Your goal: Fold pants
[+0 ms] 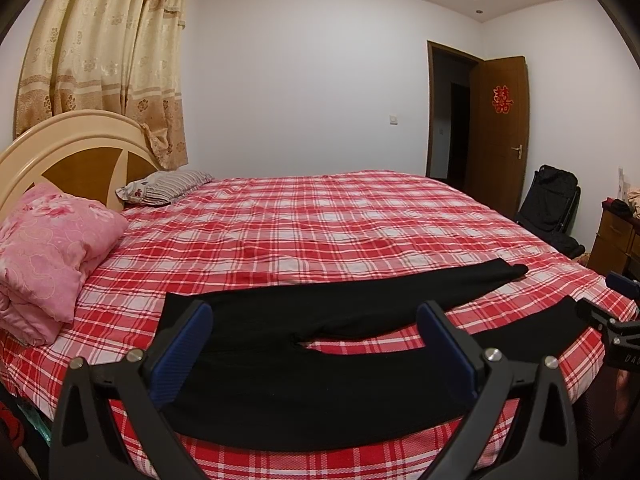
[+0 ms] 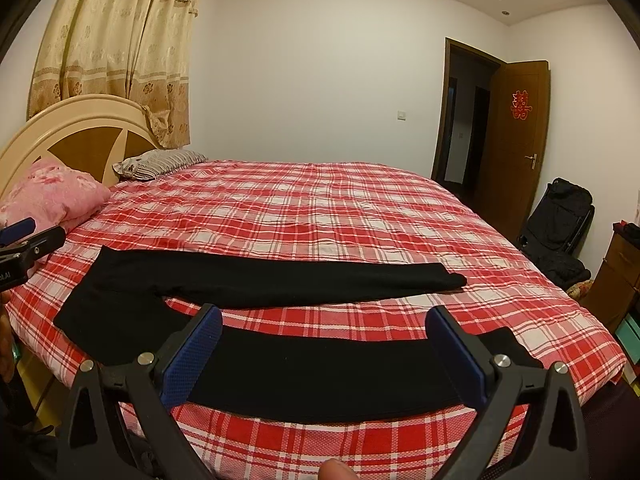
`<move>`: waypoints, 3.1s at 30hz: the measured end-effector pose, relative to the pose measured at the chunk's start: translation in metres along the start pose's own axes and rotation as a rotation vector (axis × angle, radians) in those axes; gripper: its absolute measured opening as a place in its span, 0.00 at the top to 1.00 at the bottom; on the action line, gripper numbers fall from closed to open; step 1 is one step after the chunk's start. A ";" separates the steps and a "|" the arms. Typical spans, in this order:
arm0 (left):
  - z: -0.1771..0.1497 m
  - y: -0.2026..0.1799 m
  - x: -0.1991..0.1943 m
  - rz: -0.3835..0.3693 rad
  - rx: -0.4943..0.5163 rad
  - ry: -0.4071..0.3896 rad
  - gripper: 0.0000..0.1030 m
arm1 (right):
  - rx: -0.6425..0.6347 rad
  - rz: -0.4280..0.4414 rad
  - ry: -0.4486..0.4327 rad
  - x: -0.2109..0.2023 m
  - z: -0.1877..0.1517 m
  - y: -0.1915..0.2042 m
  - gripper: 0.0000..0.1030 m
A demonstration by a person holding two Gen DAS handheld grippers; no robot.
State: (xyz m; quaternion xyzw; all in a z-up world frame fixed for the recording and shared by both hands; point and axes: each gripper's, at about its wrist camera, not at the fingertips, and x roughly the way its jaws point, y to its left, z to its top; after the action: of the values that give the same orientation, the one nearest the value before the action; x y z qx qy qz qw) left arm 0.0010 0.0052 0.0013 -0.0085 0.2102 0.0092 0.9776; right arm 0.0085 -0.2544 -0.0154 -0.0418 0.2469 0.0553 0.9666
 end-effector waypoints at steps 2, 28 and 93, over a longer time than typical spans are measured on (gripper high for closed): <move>0.001 0.001 0.000 -0.001 -0.001 -0.001 0.00 | -0.001 0.002 0.002 0.000 0.000 0.001 0.01; -0.003 0.001 0.002 0.001 0.001 0.003 0.00 | -0.007 0.004 0.011 0.001 -0.001 0.002 0.01; -0.042 0.257 0.311 0.042 -0.143 0.488 0.53 | 0.075 -0.004 0.384 0.233 -0.003 -0.101 0.01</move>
State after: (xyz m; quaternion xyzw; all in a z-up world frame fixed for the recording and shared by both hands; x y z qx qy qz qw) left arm 0.2620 0.2654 -0.1682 -0.0754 0.4388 0.0420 0.8944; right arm 0.2227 -0.3346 -0.1246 -0.0159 0.4285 0.0352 0.9027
